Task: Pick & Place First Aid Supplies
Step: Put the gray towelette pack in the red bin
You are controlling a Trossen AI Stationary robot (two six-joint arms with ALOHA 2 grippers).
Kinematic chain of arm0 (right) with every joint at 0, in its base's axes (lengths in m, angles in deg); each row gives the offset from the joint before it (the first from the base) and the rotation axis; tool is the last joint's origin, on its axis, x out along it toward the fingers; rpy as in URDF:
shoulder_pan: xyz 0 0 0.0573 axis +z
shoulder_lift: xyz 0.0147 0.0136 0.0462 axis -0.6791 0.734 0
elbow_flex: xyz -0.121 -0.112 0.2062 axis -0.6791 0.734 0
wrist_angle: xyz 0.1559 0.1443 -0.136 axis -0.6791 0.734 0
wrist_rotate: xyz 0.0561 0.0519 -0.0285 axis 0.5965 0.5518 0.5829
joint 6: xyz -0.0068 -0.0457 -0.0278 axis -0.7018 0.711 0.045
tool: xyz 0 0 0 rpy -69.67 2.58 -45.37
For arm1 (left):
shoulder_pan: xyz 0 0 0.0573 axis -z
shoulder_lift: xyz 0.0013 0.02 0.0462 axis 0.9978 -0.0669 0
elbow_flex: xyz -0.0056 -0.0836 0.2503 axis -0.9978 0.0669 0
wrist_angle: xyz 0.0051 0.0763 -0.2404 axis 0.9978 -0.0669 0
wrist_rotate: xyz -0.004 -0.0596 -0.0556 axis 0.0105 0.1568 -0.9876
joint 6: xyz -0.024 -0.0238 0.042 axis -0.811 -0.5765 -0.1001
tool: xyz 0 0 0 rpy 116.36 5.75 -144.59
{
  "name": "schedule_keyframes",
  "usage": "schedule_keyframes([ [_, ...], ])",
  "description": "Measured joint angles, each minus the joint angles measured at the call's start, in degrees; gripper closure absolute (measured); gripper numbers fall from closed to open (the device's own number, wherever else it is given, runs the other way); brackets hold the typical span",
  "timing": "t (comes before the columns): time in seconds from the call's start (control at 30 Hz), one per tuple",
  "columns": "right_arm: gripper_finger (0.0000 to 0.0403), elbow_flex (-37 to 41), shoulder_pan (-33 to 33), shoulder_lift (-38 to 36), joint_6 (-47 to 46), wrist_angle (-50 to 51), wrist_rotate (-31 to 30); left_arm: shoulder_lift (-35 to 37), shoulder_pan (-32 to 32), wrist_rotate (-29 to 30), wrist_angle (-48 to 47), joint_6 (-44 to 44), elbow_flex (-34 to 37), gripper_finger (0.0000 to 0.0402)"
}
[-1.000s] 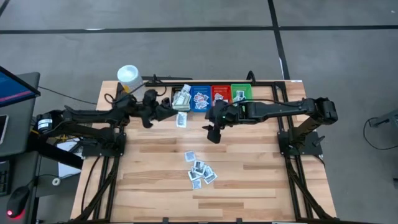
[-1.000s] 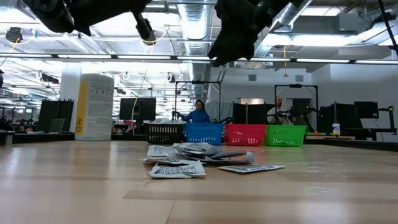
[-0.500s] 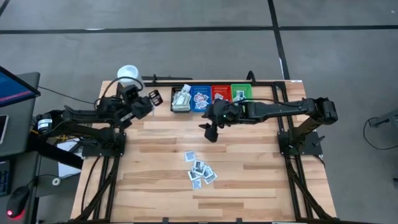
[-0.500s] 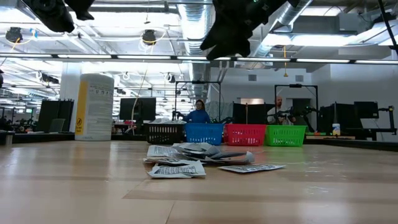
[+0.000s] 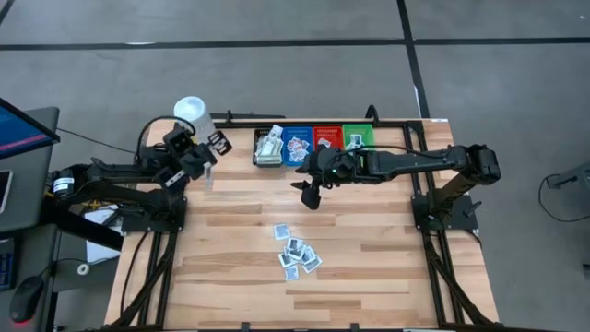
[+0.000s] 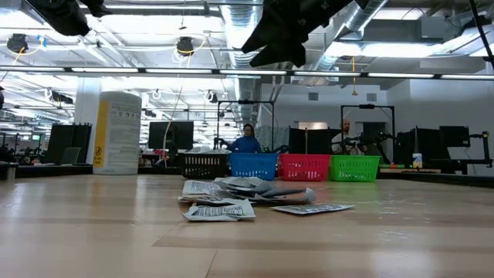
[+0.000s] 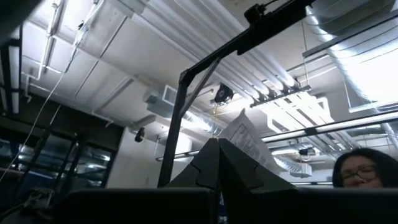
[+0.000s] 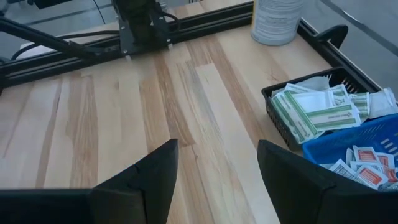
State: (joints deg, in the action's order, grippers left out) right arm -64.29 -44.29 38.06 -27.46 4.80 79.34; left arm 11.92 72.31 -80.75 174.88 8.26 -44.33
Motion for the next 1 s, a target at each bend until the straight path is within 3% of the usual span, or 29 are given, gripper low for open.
schedule_keyframes([
  [0.53,0.0189,0.0,-0.11,0.02,0.0,-0.05,-0.07,5.81,3.31,-0.08,-0.03,0.16,0.01,0.0398],
  [1.0,0.0189,0.0,-0.11,0.02,0.07,-0.05,-0.09,6.32,3.68,-0.15,-0.03,0.14,0.02,0.0396],
])
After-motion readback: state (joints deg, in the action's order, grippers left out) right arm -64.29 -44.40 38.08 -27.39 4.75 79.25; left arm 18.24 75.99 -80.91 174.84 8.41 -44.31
